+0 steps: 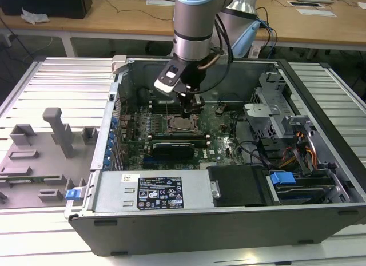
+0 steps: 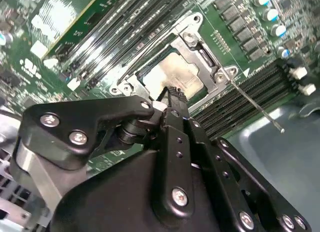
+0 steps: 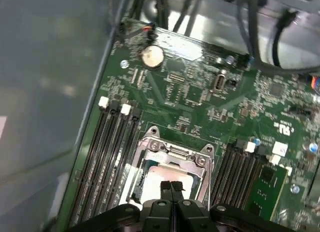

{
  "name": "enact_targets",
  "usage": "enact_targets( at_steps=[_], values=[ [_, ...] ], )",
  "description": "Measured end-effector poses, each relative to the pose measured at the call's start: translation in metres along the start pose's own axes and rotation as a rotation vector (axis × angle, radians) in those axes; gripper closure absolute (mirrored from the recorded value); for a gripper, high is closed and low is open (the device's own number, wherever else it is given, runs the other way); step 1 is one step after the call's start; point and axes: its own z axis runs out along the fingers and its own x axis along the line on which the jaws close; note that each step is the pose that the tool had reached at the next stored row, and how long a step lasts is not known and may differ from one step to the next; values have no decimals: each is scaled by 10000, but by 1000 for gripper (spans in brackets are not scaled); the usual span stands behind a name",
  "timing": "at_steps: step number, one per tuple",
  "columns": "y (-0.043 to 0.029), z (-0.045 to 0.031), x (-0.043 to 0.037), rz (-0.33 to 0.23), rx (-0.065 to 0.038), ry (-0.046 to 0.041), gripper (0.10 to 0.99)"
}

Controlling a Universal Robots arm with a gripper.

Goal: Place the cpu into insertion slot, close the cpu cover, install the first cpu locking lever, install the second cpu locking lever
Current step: 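Close the cpu cover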

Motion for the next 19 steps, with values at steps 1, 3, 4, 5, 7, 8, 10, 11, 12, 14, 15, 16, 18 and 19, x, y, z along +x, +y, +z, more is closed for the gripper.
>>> enact_targets(
  at_steps=[1, 3, 4, 5, 7, 8, 10, 11, 12, 14, 15, 16, 18, 19],
  values=[
    [0, 1, 0, -584, -3, 2, 980],
    [0, 1, 0, -997, -6, 3, 980],
    [0, 2, 0, -1249, -8, 4, 980],
    [0, 2, 0, -1422, -8, 4, 980],
    [0, 3, 0, -2121, -14, 6, 980],
    [0, 3, 0, -2397, -15, 7, 980],
    [0, 4, 0, -3074, -19, 9, 980],
    [0, 5, 0, -3270, -20, 9, 980],
    [0, 5, 0, -3456, -21, 10, 980],
    [0, 6, 0, -3902, -25, 11, 980],
    [0, 6, 0, -4141, -26, 12, 980],
    [0, 6, 0, -4344, -26, 13, 980],
    [0, 7, 0, -4893, -31, 14, 980],
    [0, 7, 0, -5073, -31, 15, 980]
  ],
)
